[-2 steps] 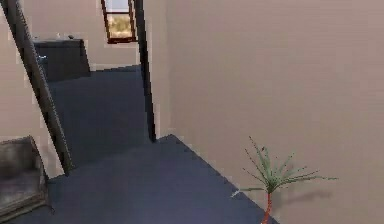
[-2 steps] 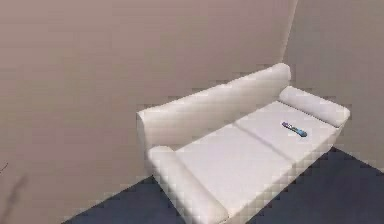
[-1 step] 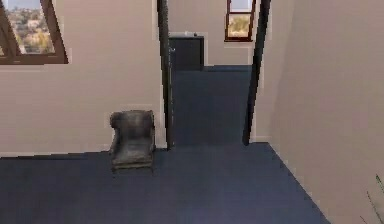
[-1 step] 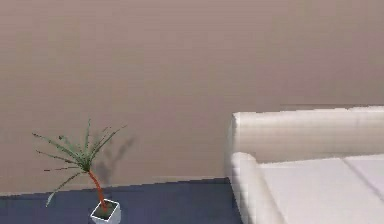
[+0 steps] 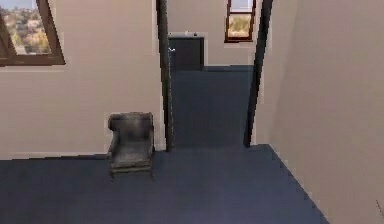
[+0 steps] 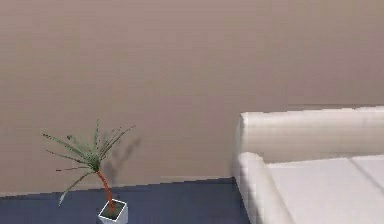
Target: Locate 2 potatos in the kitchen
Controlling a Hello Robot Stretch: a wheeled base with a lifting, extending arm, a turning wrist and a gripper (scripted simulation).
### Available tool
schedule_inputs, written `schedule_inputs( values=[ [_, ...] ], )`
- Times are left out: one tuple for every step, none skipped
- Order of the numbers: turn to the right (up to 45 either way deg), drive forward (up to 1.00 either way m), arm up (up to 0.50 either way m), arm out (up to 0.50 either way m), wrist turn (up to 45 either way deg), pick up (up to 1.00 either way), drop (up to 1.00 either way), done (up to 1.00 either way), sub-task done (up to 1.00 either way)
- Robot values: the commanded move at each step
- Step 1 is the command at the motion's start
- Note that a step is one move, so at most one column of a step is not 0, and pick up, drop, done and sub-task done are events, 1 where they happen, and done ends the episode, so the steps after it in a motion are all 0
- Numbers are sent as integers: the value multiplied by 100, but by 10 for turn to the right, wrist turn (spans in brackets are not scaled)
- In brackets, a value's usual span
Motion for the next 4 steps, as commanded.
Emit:
schedule_inputs(
  values=[
    [120,0,0,0,0,0,0,0,0],
    [0,100,0,0,0,0,0,0,0],
    [0,100,0,0,0,0,0,0,0],
    [0,40,0,0,0,0,0,0,0]
  ],
)
